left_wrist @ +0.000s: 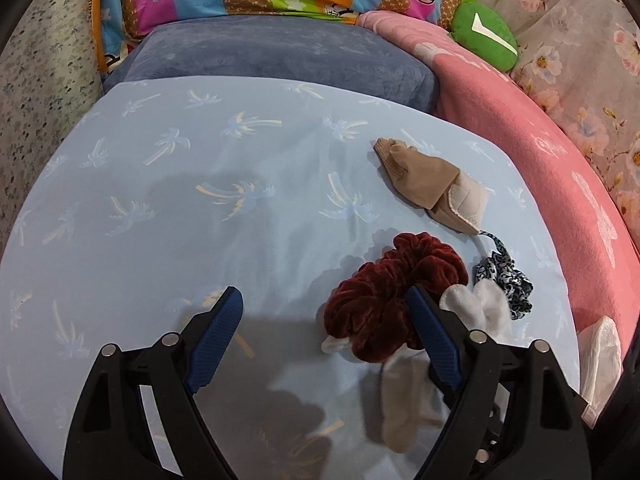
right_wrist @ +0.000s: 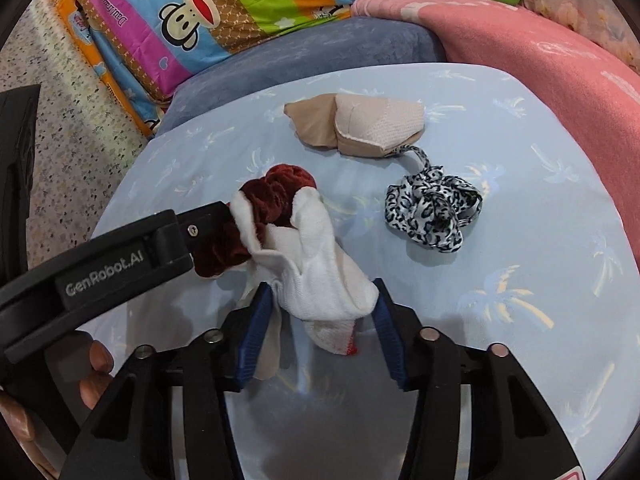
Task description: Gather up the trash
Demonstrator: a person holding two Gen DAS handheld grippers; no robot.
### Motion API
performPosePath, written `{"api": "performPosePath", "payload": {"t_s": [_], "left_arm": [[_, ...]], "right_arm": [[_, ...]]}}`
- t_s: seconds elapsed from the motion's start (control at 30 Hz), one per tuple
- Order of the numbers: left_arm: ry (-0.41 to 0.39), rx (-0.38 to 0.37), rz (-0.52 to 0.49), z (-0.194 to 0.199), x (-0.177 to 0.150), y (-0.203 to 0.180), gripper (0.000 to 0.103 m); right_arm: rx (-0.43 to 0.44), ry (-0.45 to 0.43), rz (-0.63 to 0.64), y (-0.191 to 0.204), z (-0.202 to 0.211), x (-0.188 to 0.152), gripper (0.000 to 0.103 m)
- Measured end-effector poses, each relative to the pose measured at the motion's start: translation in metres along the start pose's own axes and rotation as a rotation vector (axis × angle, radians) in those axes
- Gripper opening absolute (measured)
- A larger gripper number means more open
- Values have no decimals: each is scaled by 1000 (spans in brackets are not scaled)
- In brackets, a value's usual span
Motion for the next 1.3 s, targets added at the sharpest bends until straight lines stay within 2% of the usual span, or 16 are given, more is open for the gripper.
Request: {"api": "performPosePath", "payload": {"t_s": [0.17,0.27,0.33,0.4,0.7,1.3], "left_arm": [[26,-47,47,-9,-1,1,74],[21,-47,21,-8,-2,-6,58],[37,-92,14,-8,-4,-11,30],[38,-105,18,-6,-4,-13,26],[-15,-87,-32,24,-15,-27,23],[-131,-86,-174,92,-37,-95,23]], "right_arm": [[-6,-4,-7,-6,0,0,30],[1,-3,-13,-9,1,-1,22],[16,7,-18,-11,2,-3,16],[13,9,-18,-11,4,-6,13],[11,-7,-75,-26,34,-24,12],[-16,-162,-166,-76,144,-50,12]]}}
Point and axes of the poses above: each gripper's, at about its wrist camera, not at the fingertips, and z roughly against the way its jaws point, y to its left, x to its top, the point moved 4 cm from there along -z, roughly the way its jaws point, and after that the axes turned 5 degrees about y, right-handed, at the moved point
